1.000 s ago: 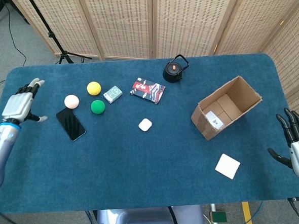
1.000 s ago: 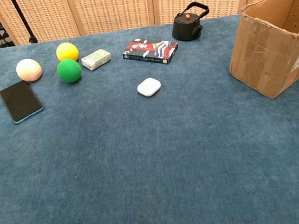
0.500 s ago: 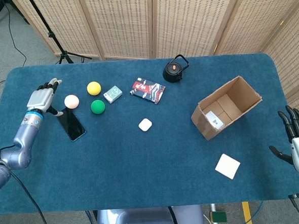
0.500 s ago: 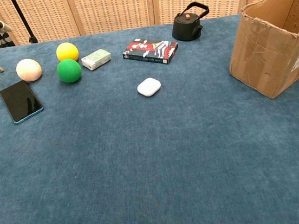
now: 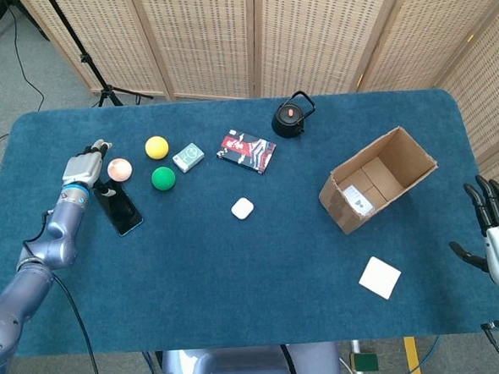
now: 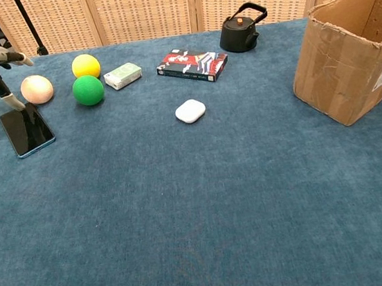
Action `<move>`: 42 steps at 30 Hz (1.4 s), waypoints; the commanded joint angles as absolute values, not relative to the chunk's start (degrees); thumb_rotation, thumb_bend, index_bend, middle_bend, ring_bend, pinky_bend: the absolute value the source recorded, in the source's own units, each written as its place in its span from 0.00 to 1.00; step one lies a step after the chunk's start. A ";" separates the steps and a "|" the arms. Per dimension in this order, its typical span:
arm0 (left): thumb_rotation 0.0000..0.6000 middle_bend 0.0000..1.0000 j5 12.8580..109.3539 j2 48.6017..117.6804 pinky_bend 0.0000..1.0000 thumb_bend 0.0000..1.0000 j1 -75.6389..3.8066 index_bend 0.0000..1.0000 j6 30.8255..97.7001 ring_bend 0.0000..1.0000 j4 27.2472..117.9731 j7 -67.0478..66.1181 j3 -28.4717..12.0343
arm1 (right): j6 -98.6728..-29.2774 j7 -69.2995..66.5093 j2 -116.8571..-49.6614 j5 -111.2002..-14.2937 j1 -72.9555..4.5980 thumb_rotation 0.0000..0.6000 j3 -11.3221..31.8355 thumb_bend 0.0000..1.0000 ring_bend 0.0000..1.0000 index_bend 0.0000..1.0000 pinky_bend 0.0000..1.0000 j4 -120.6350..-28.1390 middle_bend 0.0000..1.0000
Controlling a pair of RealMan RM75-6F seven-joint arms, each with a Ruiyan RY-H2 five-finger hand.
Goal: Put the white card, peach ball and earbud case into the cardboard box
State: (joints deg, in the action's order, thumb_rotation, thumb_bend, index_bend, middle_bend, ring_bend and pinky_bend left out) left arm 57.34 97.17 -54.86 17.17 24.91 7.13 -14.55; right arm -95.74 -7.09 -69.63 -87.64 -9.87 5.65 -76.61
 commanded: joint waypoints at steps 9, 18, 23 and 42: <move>1.00 0.11 60.39 100.43 0.29 0.13 -57.81 0.22 15.02 0.13 19.91 8.90 -15.32 | -95.41 -6.47 -70.01 -88.66 -9.60 1.00 6.14 0.00 0.00 0.05 0.16 -76.48 0.05; 1.00 0.24 60.70 103.14 0.38 0.23 -58.60 0.37 14.38 0.23 16.64 9.95 -16.40 | -95.02 -7.22 -69.97 -88.84 -9.38 1.00 6.67 0.00 0.00 0.05 0.16 -76.38 0.06; 1.00 0.35 60.98 104.69 0.49 0.33 -58.71 0.50 15.98 0.34 14.85 9.92 -16.86 | -94.74 -7.39 -69.96 -88.88 -9.34 1.00 6.87 0.00 0.00 0.05 0.16 -76.25 0.07; 1.00 0.36 69.11 92.42 0.49 0.37 -54.20 0.53 30.15 0.35 32.87 19.13 -16.88 | -94.26 -8.34 -69.38 -89.22 -8.99 1.00 7.29 0.00 0.00 0.05 0.16 -76.95 0.07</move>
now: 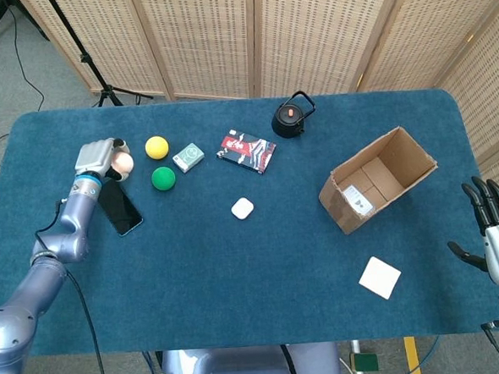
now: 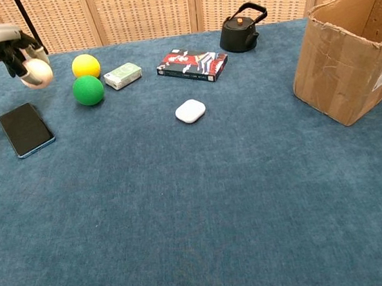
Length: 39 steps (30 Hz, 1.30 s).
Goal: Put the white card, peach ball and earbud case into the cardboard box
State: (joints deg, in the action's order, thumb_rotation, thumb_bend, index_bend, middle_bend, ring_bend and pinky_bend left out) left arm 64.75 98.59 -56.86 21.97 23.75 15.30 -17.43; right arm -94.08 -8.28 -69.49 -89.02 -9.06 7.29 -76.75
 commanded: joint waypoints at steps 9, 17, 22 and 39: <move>1.00 0.36 88.94 77.63 0.49 0.35 -48.50 0.54 54.40 0.35 65.96 19.51 -9.68 | -95.29 -8.36 -68.72 -90.20 -8.42 1.00 7.28 0.00 0.00 0.05 0.16 -78.44 0.07; 1.00 0.37 97.29 78.89 0.49 0.33 -50.21 0.56 57.69 0.35 75.08 7.59 -5.65 | -95.82 -9.46 -68.03 -89.86 -7.73 1.00 7.63 0.00 0.00 0.05 0.16 -78.87 0.07; 1.00 0.37 99.69 84.55 0.49 0.32 -53.03 0.57 56.04 0.35 73.86 2.28 -4.64 | -95.54 -9.80 -67.83 -89.79 -7.62 1.00 7.66 0.00 0.00 0.05 0.16 -78.95 0.07; 1.00 0.37 96.06 101.81 0.49 0.27 -62.00 0.58 46.25 0.35 66.20 -6.27 -6.16 | -94.12 -11.03 -67.39 -88.00 -7.32 1.00 8.45 0.00 0.00 0.05 0.16 -78.46 0.07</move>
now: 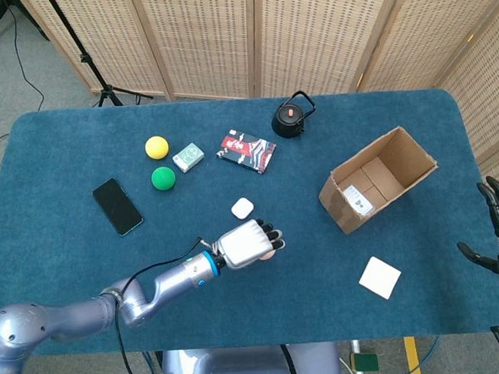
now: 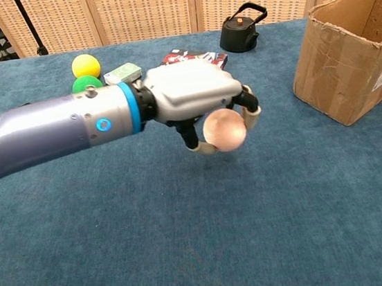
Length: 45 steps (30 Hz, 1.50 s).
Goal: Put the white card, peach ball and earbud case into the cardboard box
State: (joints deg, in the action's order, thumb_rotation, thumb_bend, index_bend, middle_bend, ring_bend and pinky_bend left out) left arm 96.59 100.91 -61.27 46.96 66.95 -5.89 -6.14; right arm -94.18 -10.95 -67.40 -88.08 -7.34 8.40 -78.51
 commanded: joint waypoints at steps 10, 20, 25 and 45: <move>1.00 0.04 95.08 102.13 0.40 0.00 -63.31 0.16 45.40 0.15 66.00 -5.43 -5.08 | -93.66 -11.30 -67.38 -87.77 -7.34 1.00 8.68 0.00 0.00 0.05 0.16 -78.21 0.07; 1.00 0.00 95.82 91.27 0.25 0.00 -59.24 0.00 55.07 0.01 75.93 -3.76 -5.14 | -94.04 -11.55 -67.15 -88.26 -7.08 1.00 8.61 0.00 0.00 0.05 0.16 -78.41 0.07; 1.00 0.00 92.80 80.65 0.17 0.00 -52.40 0.00 62.79 0.00 82.90 -4.69 -5.46 | -94.58 -11.06 -67.17 -89.02 -6.96 1.00 8.41 0.00 0.00 0.05 0.16 -78.64 0.07; 1.00 0.00 70.50 59.39 0.00 0.00 -19.75 0.00 84.69 0.00 96.42 0.55 -2.86 | -90.88 -2.14 -64.09 -95.48 -8.34 1.00 4.17 0.00 0.00 0.00 0.00 -83.98 0.00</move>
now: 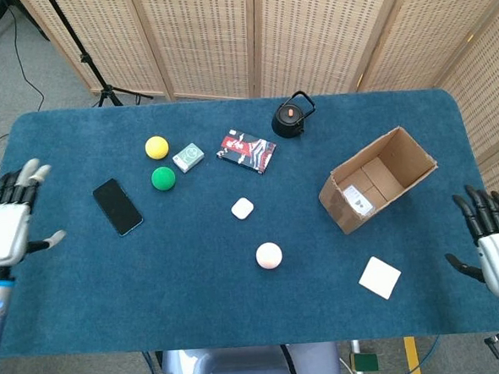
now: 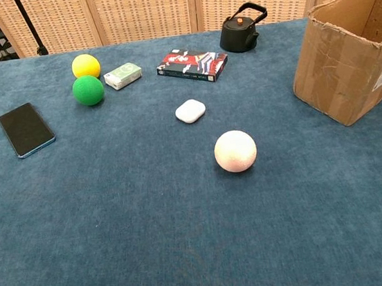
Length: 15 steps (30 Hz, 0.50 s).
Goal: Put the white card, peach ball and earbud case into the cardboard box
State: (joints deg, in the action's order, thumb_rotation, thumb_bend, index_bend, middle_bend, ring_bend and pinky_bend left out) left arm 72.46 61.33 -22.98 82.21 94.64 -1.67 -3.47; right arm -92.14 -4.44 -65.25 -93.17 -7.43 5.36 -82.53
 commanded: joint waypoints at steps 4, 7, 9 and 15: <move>1.00 0.00 71.47 58.74 0.00 0.00 -15.96 0.00 88.78 0.00 97.78 1.92 -2.68 | -88.20 4.70 -62.06 -102.48 -11.63 1.00 2.77 0.00 0.00 0.00 0.00 -88.41 0.00; 1.00 0.00 72.34 57.56 0.00 0.00 -14.39 0.00 89.34 0.00 99.50 2.06 -2.37 | -83.10 8.90 -60.25 -105.52 -15.30 1.00 2.69 0.00 0.00 0.00 0.00 -93.85 0.00; 1.00 0.00 72.93 57.00 0.00 0.00 -13.89 0.00 89.34 0.00 100.01 2.41 -2.47 | -79.58 10.60 -59.76 -106.11 -17.60 1.00 3.01 0.00 0.00 0.00 0.00 -96.52 0.00; 1.00 0.00 74.54 55.54 0.00 0.00 -13.08 0.00 87.83 0.00 100.35 4.67 -2.96 | -62.90 14.56 -61.94 -104.54 -27.78 1.00 4.76 0.00 0.00 0.00 0.00 -103.17 0.00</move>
State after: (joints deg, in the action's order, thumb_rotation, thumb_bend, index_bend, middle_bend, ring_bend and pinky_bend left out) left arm 74.36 55.71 -13.21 88.06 100.33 4.43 -2.83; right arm -71.24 11.47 -61.06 -104.93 -21.82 3.86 -98.63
